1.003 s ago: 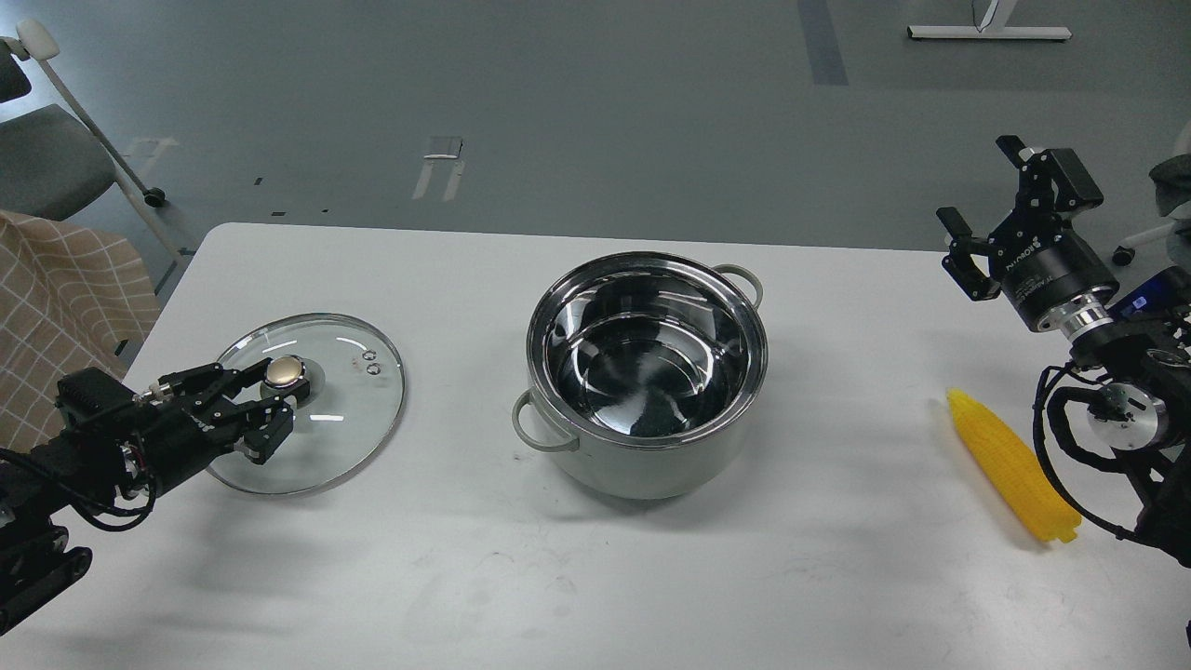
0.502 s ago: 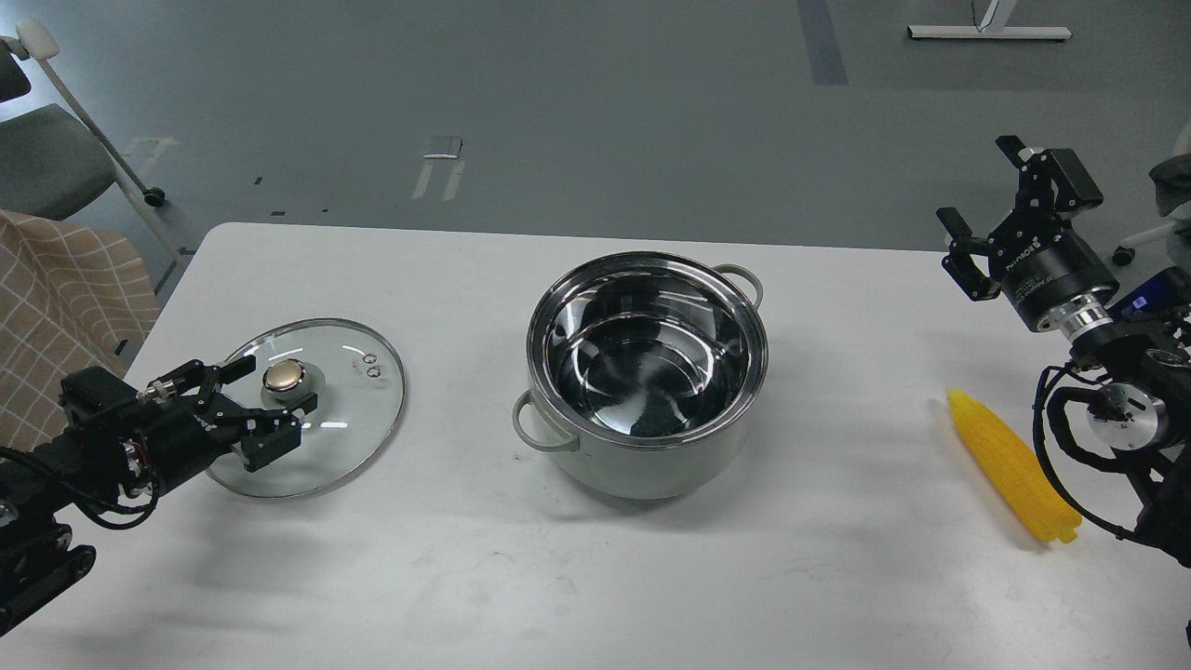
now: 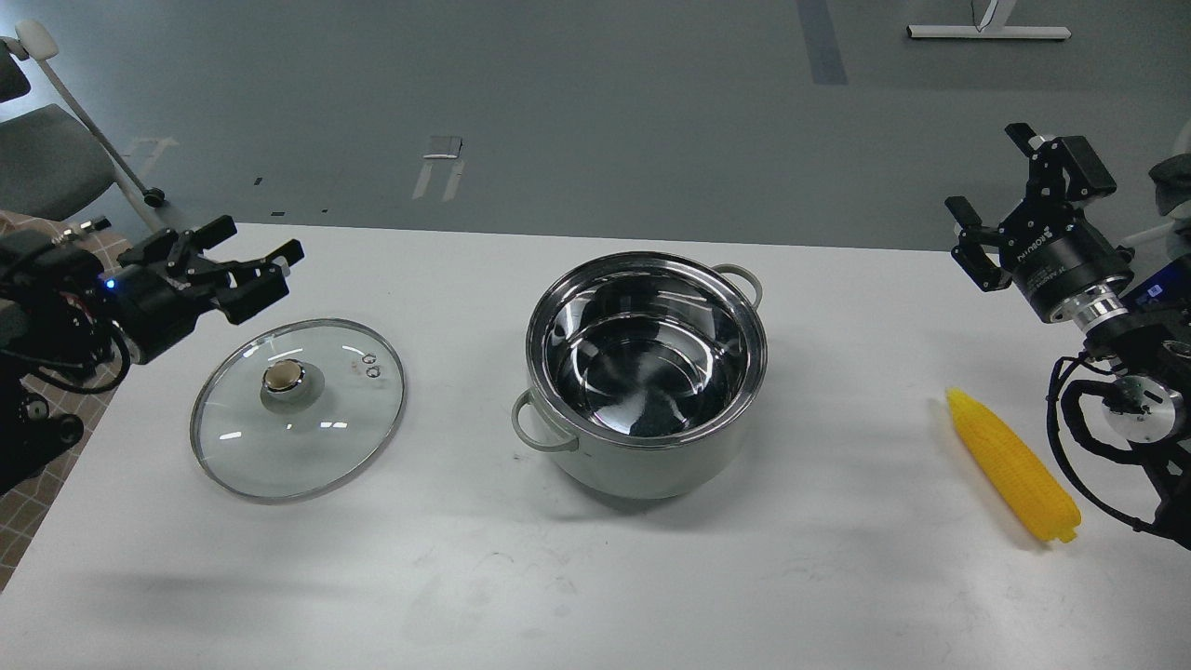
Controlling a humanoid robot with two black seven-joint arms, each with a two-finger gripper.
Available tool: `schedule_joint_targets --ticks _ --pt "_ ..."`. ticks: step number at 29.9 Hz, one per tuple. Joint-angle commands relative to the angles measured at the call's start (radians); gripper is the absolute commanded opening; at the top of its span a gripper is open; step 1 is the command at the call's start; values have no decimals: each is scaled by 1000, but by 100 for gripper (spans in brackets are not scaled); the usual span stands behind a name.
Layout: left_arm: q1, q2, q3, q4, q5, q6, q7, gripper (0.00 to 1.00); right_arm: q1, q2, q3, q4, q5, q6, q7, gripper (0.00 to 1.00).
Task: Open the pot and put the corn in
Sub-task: 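Open the left gripper and raise it away from the lid, then lower the right gripper to the yellow corn cob and grasp it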
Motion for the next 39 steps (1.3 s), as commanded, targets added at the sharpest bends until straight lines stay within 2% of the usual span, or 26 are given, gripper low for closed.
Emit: schedule_joint_targets --ticks 1,2,5,6,9,11,16,21,26,32,39 --pt "-103 -9 -7 -10 -232 -140 0 97 8 -72 0 79 -77 0 0 100" --pt "-122 -11 -8 -12 -279 -166 0 97 10 -86 0 96 -96 0 0 100" --pt "-195 -45 -10 -9 -523 -336 0 97 30 -168 0 168 -187 0 0 100" --pt "-212 -51 -12 -9 -627 -415 0 97 38 -201 0 194 -222 0 0 100" --pt "-234 -60 -28 -3 -843 -523 0 97 45 -267 0 246 -288 0 0 100" --pt "-237 -85 -45 5 -962 -565 0 97 45 -319 -3 292 -343 0 0 100" --pt "-237 -149 -67 27 -1035 -580 0 97 45 -464 -59 416 -517 0 0 100" --pt "-235 -213 -67 33 -1032 -574 0 97 32 -609 -122 566 -800 -9 0 100" --pt "-235 -263 -67 34 -1032 -571 0 97 -7 -712 -186 652 -1078 -70 0 100" --pt "-235 -275 -67 33 -1030 -572 0 97 -122 -740 -206 686 -1247 -174 0 100" --pt "-235 -280 -67 31 -1030 -572 0 98 -214 -705 -207 671 -1273 -222 0 100"
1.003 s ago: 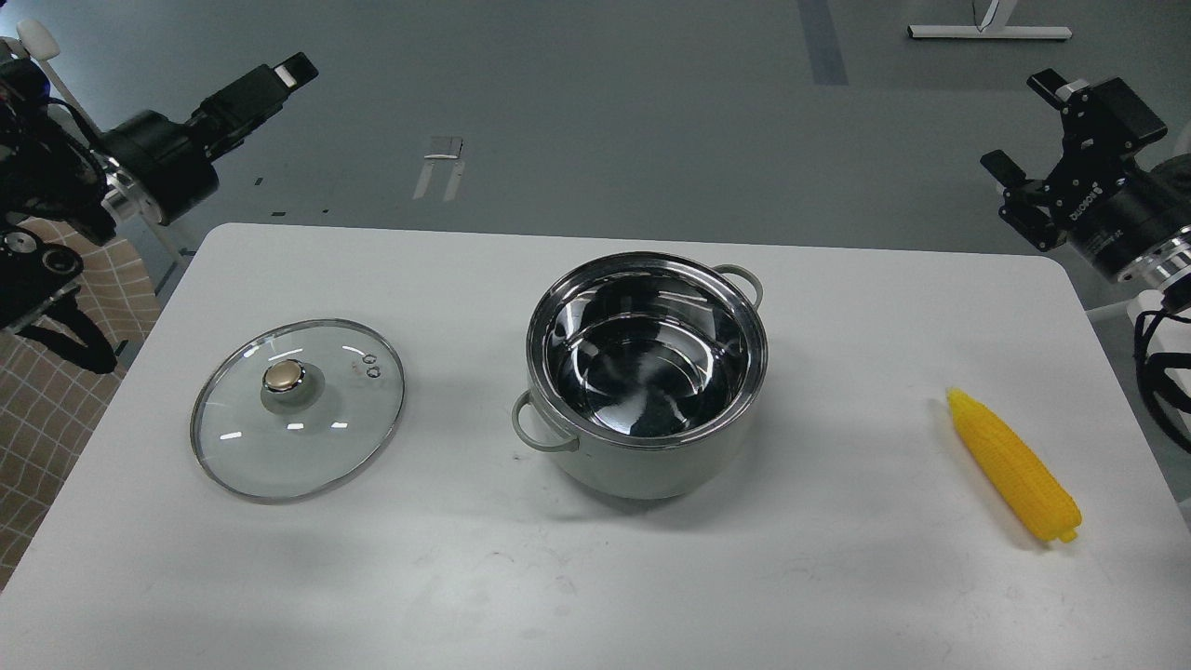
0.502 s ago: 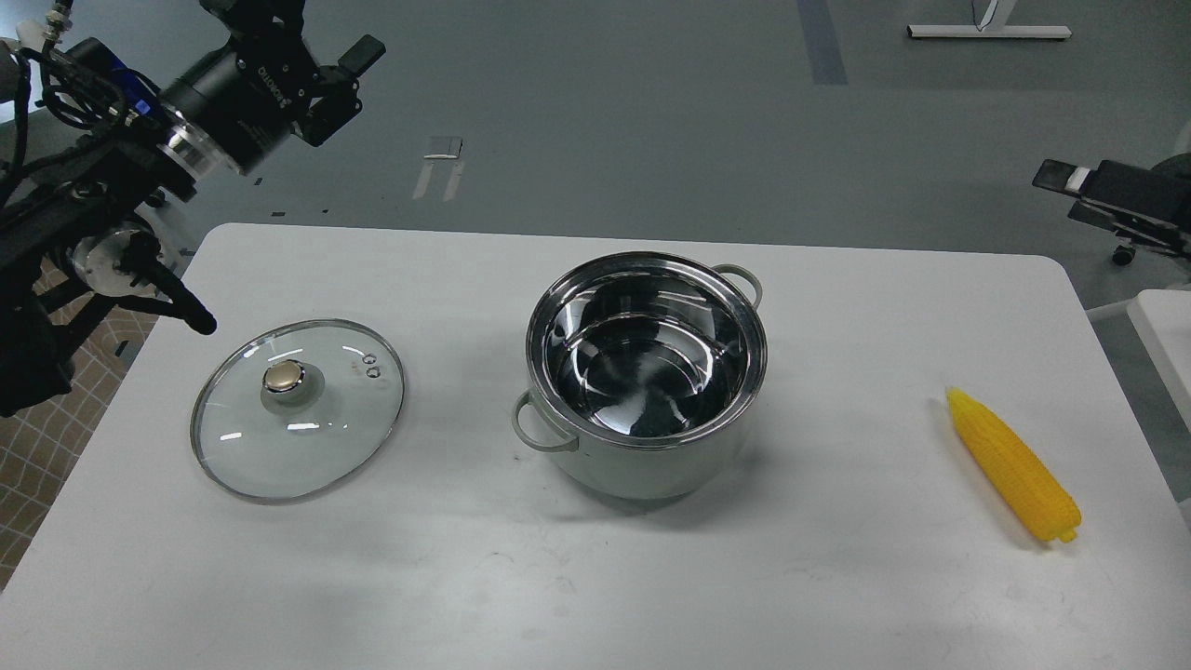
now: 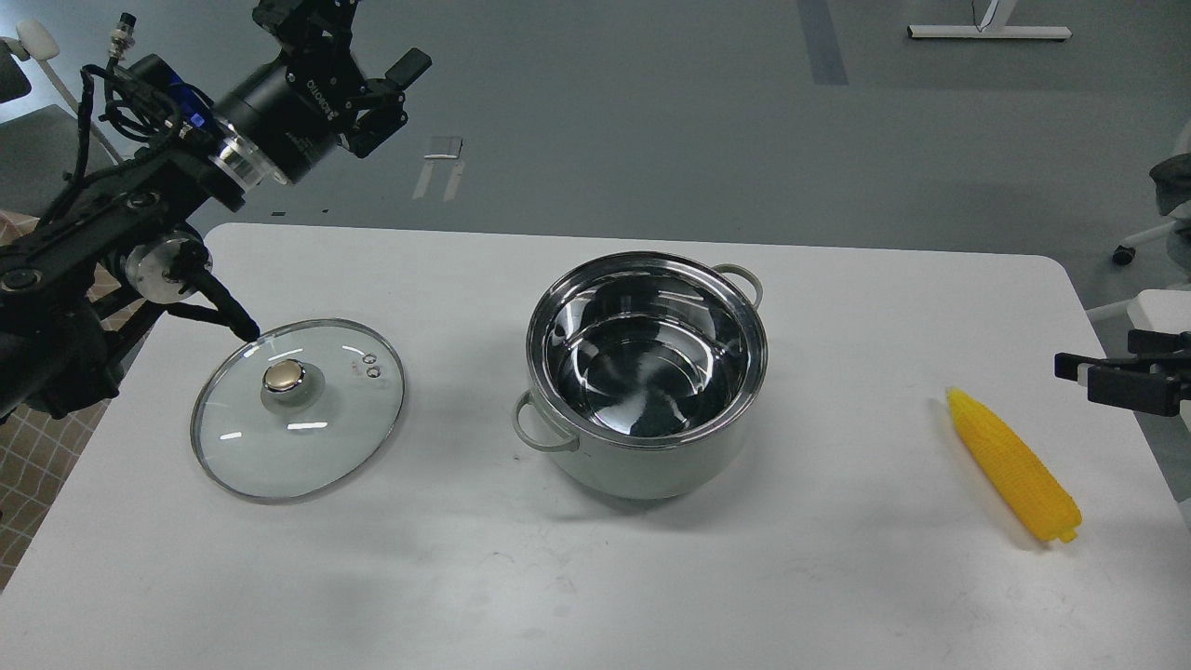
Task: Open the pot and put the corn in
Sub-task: 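Lower the right gripper to the yellow corn cob and grasp it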
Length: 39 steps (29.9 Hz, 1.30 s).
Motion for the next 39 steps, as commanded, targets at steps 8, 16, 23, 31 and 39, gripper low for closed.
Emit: schedule_joint_targets --ticks 8,16,23,31,39 --pt "6 3 0 -4 0 -2 0 98 -83 138 3 -113 -5 -29 0 100" --pt "9 2 -2 -5 0 -2 0 98 -92 210 3 -204 -80 -30 -2 100" --pt "14 0 -2 -8 2 -2 0 98 -109 256 1 -238 -108 -32 -1 100" --pt "17 -1 -2 -8 14 0 0 97 -127 306 1 -282 -161 -33 -1 76" --pt "17 -1 -2 -11 14 -2 0 98 -124 307 1 -279 -161 -33 -3 2"
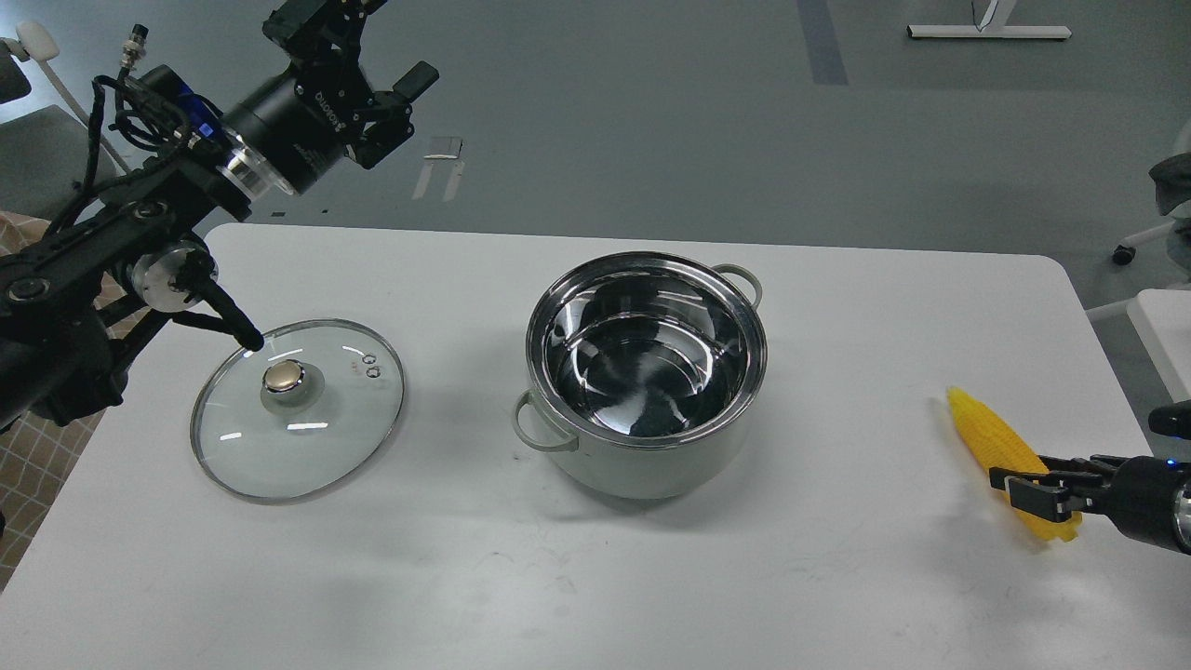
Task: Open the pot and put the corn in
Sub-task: 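Lower the right gripper to the yellow corn cob and grasp it, then lift the corn cob and carry it over the open pot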
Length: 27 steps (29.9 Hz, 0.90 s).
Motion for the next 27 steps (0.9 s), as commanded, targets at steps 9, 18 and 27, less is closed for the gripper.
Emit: schedule_joint_targets --ticks 9,18,27 --pt "0 0 0 -4 0 -1 0 97 31 -70 17 96 16 -1 0 0" --pt "0 -2 2 -6 0 0 0 98 283 -201 23 290 114 69 0 0" --pt "-3 -12 3 -4 0 2 0 98 488 -164 -1 368 168 180 -2 0"
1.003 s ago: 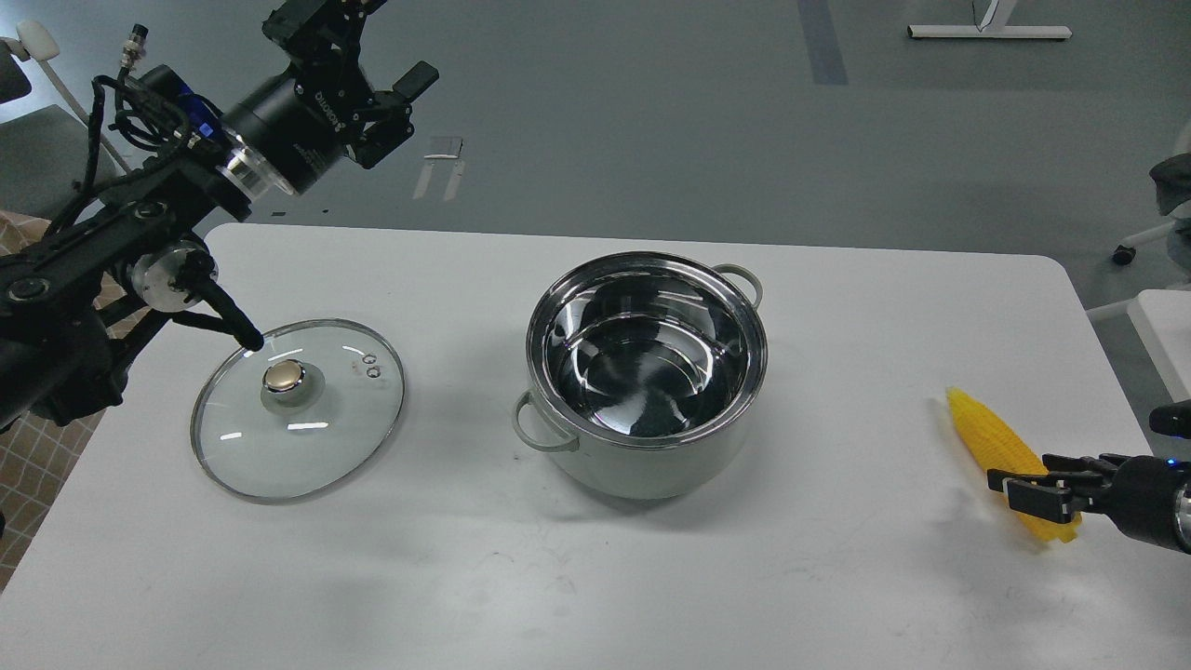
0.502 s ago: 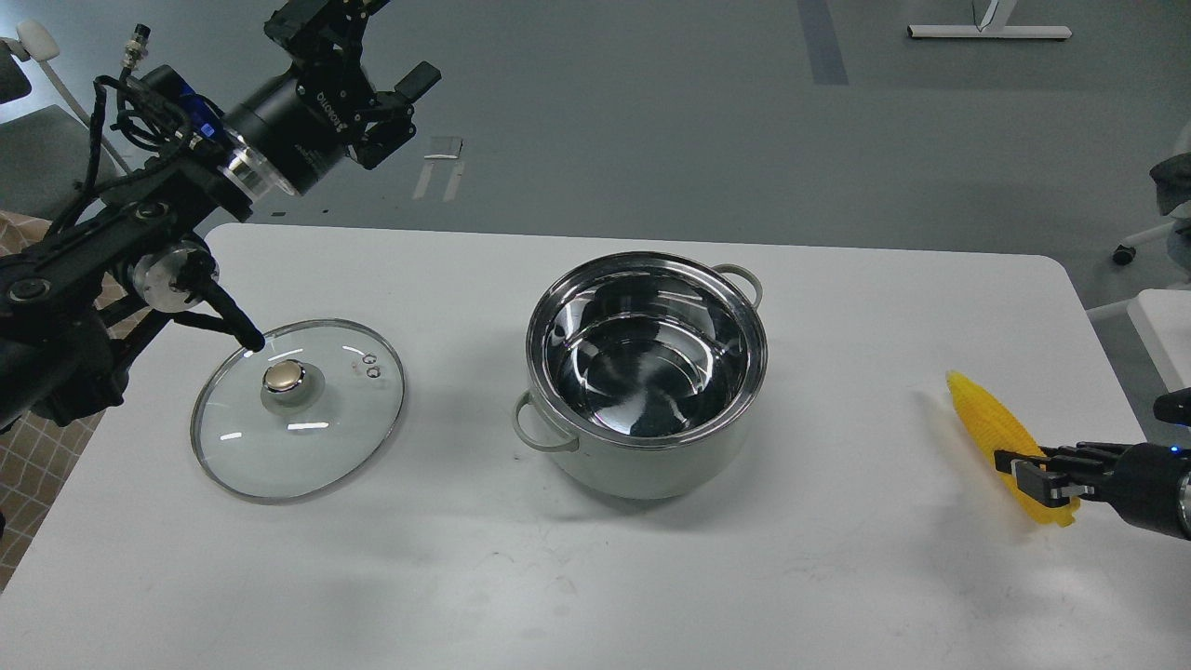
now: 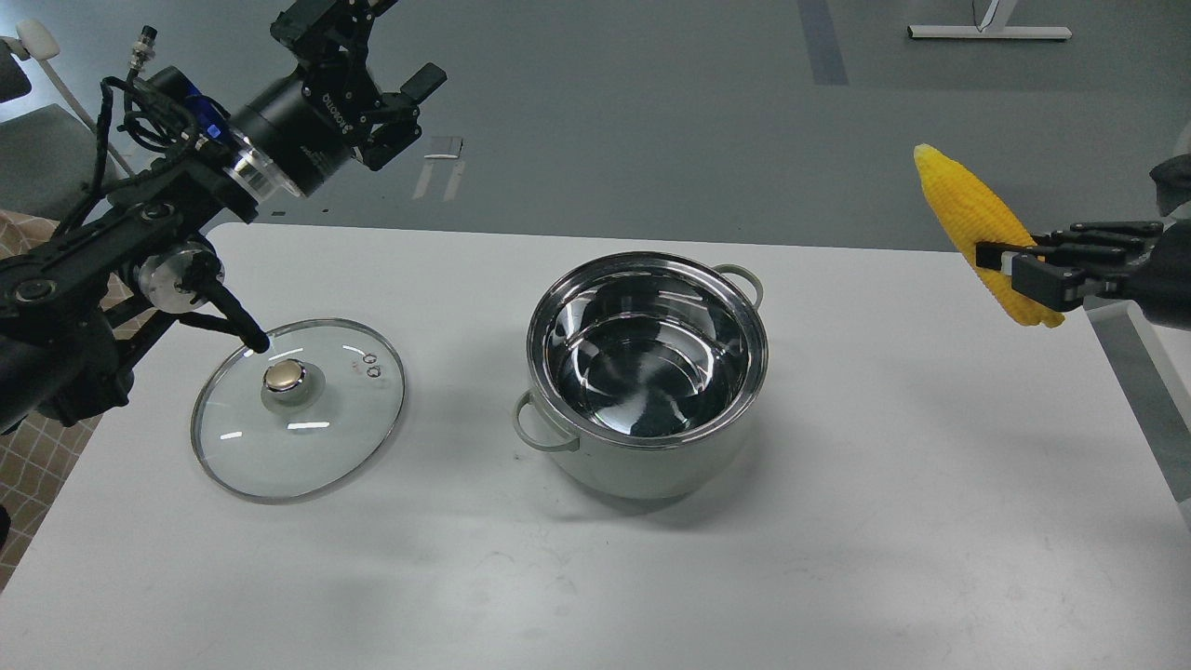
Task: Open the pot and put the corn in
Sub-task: 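Lift the corn cob and carry it over the open pot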
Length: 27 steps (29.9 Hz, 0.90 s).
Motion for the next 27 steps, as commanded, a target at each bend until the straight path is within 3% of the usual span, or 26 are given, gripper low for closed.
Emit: schedule_joint_targets --ticks 1,6,12,27 --pt "-1 -2 0 2 0 0 0 98 85 54 -32 2 2 35 0 0" --pt "-2 -2 0 2 0 2 0 98 217 155 -152 -57 4 36 0 0" --pt "-2 0 0 8 0 2 0 98 395 364 -333 -158 19 36 0 0" --pt "-1 0 -1 12 0 2 0 98 438 557 -494 -209 19 36 0 0"
